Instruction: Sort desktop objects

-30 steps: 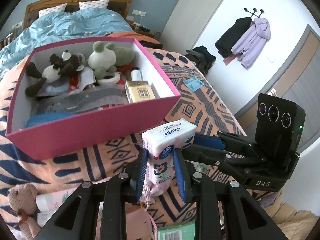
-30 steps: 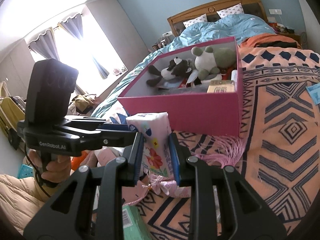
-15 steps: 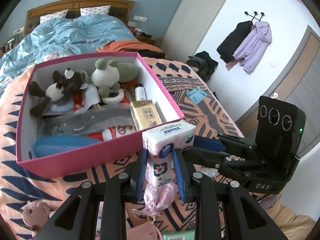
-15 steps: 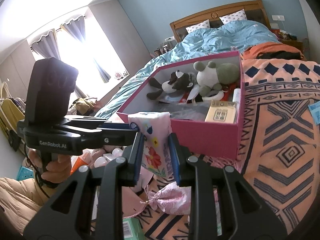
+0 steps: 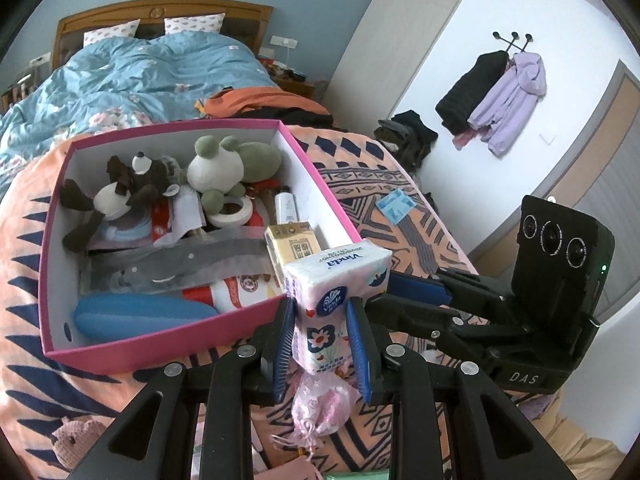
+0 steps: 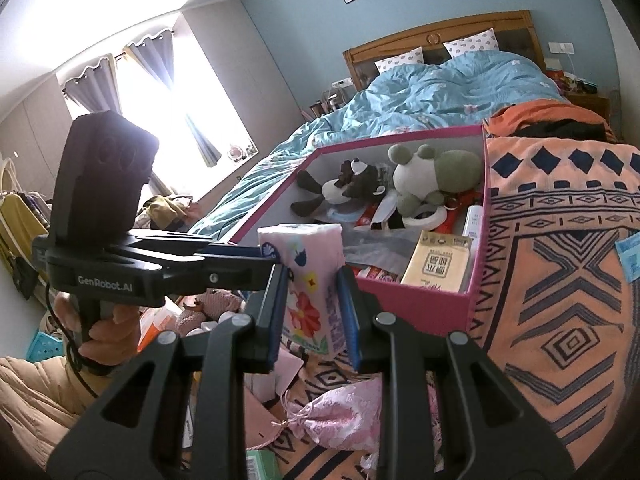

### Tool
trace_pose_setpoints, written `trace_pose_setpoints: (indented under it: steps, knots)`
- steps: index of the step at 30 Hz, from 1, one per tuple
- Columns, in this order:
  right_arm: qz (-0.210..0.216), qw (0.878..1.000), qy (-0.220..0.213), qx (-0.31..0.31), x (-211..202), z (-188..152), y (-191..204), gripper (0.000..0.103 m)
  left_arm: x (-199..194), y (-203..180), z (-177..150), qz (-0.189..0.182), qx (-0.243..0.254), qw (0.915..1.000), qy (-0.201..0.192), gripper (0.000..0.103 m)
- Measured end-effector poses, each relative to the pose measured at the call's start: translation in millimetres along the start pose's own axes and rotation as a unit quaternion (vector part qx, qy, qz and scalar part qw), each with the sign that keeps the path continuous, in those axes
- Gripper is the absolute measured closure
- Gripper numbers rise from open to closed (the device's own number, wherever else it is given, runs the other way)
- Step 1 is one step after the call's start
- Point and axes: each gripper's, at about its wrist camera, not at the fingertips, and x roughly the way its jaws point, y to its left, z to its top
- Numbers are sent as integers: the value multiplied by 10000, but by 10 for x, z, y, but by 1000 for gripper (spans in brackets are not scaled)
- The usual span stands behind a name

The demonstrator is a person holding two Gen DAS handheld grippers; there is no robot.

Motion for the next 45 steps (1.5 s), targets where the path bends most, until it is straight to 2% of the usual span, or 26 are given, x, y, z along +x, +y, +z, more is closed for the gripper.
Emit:
trace_pose_setpoints:
  steps: [45]
  knots:
    - [64,9998,-160,-46,98,286,-126,74,8,24,300,212,111,9995,-213,77]
